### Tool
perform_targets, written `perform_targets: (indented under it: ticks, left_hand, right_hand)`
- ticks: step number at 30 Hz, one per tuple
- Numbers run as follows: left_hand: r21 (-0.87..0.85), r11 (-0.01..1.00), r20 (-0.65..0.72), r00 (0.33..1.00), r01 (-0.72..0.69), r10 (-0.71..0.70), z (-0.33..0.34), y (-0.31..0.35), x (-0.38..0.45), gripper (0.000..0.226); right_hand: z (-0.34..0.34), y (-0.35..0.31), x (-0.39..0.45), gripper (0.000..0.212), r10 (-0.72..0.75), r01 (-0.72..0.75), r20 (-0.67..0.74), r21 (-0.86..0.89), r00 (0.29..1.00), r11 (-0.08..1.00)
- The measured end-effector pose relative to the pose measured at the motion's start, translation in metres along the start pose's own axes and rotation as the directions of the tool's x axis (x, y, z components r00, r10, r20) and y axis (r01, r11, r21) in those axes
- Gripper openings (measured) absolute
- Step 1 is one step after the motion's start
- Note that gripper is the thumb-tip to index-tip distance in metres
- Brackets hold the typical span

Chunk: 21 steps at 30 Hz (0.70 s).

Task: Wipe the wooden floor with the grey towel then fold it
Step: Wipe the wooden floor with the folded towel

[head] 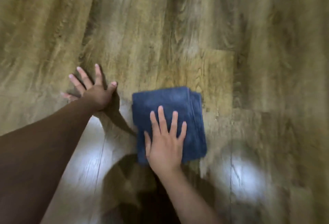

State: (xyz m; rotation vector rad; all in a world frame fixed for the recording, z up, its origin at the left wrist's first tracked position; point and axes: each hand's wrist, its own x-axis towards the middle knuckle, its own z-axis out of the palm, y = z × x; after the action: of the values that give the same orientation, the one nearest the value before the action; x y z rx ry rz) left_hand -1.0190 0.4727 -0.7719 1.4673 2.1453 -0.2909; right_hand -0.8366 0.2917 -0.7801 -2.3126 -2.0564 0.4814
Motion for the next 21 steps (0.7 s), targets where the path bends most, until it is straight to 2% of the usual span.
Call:
perform_targets:
  ticks: [2, 3, 5, 6, 8, 10, 12, 17, 21]
  left_hand:
    - [0.091, 0.991, -0.11, 0.988, -0.102, 0.112, 0.005, 0.021, -0.009, 0.073]
    - [0.107, 0.975, -0.11, 0.973, -0.193, 0.204, 0.008, 0.038, -0.015, 0.075]
    - [0.045, 0.933, -0.008, 0.934, -0.357, 0.357, 0.018, 0.081, -0.034, 0.081]
    - [-0.01, 0.927, 0.068, 0.925, -0.375, 0.375, 0.025, 0.101, -0.043, 0.087]
    - [-0.061, 0.949, 0.222, 0.923, -0.309, 0.314, 0.038, 0.127, -0.056, 0.101]
    - [0.007, 0.962, 0.288, 0.921, -0.274, 0.261, 0.043, 0.136, -0.06, 0.114]
    - [0.028, 0.963, 0.327, 0.913, -0.268, 0.245, 0.04, 0.138, -0.06, 0.12]
    - [0.055, 0.957, 0.381, 0.891, -0.286, 0.245, 0.031, 0.14, -0.062, 0.119]
    - [0.054, 0.954, 0.376, 0.891, -0.296, 0.256, 0.034, 0.14, -0.065, 0.117]
  right_hand:
    - [0.009, 0.023, -0.051, 0.064, -0.014, 0.014, 0.015, -0.034, 1.0, 0.999]
    - [0.011, 0.035, -0.067, 0.064, -0.015, 0.015, 0.018, -0.049, 1.0, 0.999]
    - [0.008, 0.062, -0.087, 0.063, 0.036, -0.034, 0.028, -0.062, 0.999, 0.998]
    - [0.004, 0.077, -0.091, 0.063, 0.104, -0.102, 0.029, -0.049, 0.994, 0.994]
    - [-0.008, 0.11, -0.088, 0.062, 0.312, -0.312, -0.006, -0.009, 0.95, 0.95]
    - [-0.024, 0.149, -0.072, 0.063, 0.529, -0.527, -0.036, 0.055, 0.848, 0.848]
    - [-0.042, 0.191, -0.044, 0.064, 0.665, -0.656, -0.051, 0.129, 0.745, 0.744]
    - [-0.072, 0.267, 0.053, 0.069, 0.816, -0.786, -0.054, 0.24, 0.575, 0.57]
    - [-0.079, 0.269, 0.097, 0.068, 0.834, -0.808, -0.052, 0.223, 0.549, 0.545]
